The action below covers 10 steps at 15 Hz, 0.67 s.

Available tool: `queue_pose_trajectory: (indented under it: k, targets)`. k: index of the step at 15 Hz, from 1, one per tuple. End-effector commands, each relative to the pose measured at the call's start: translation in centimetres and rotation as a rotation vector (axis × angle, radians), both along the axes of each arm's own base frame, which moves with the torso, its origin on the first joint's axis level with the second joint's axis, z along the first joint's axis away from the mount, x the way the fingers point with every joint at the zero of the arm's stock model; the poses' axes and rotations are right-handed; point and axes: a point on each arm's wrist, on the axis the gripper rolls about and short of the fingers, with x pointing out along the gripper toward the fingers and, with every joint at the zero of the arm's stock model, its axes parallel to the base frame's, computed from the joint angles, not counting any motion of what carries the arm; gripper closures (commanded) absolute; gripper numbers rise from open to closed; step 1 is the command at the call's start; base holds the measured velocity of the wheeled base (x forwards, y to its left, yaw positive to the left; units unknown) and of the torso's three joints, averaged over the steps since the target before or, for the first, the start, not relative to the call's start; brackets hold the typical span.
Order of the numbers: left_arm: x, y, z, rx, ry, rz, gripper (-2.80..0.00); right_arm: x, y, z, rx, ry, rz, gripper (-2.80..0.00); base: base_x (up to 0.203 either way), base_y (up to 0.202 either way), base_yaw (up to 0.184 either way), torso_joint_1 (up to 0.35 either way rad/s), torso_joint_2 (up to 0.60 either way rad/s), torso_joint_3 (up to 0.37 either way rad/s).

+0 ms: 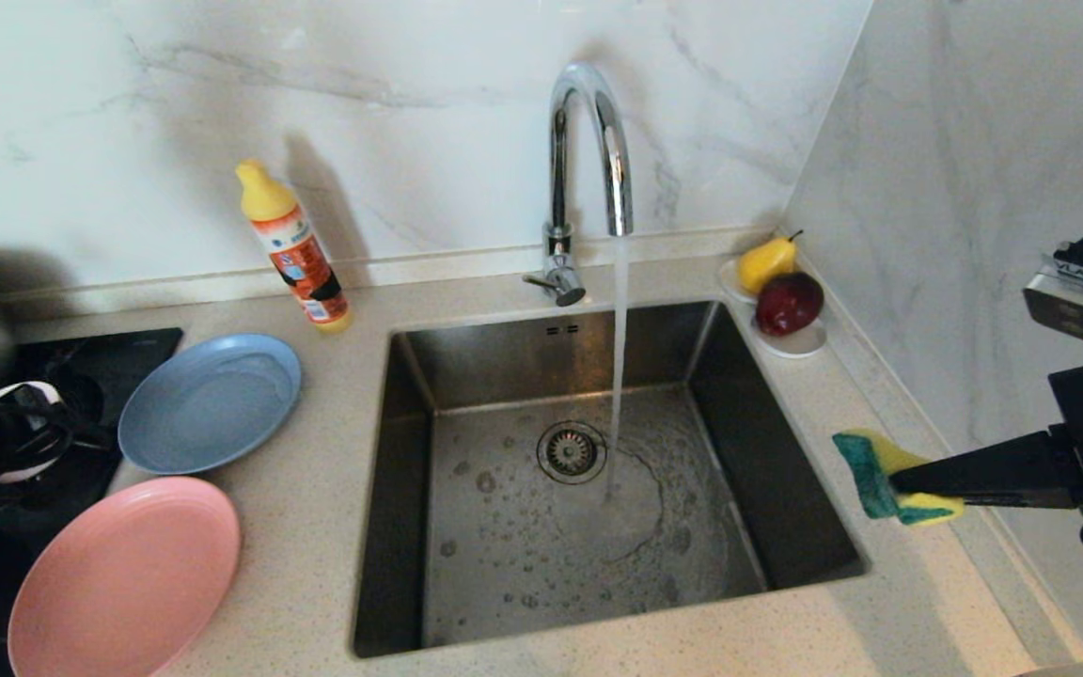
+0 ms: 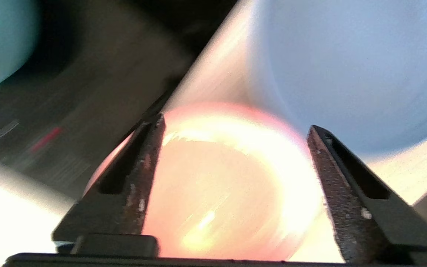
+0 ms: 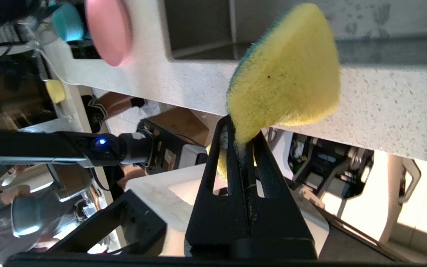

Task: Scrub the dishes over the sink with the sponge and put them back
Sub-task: Wash the plate

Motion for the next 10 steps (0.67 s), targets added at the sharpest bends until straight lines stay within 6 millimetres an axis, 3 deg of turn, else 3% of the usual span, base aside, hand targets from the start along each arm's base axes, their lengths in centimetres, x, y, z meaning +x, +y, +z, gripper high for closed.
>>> queue_pose_trajectory:
  k: [1, 3, 4, 10]
  targets:
    - [-2.5, -0.1, 0.4, 0.006, 0.066, 0.002, -2.80, 0.5, 0.1, -0.9, -0.009, 0.038, 0.000, 0.00, 0.000, 0.000, 0.000, 0.000, 0.00, 0.000]
    - [-4.0, 0.4, -1.5, 0.012, 0.159, 0.006, -2.80, 0.5, 0.2, -1.4, -0.002, 0.028, -0.002, 0.00, 0.000, 0.000, 0.000, 0.000, 0.00, 0.000]
    - [-4.4, 0.6, -2.1, 0.011, 0.184, 0.014, 0.00, 0.6, 0.2, -1.7, 0.001, 0.022, -0.003, 0.00, 0.000, 0.000, 0.000, 0.000, 0.00, 0.000]
    - [-4.6, 0.6, -5.5, -0.057, 0.295, 0.009, 0.00, 0.9, 0.1, -2.2, -0.001, 0.029, -0.012, 0.00, 0.000, 0.000, 0.000, 0.000, 0.00, 0.000]
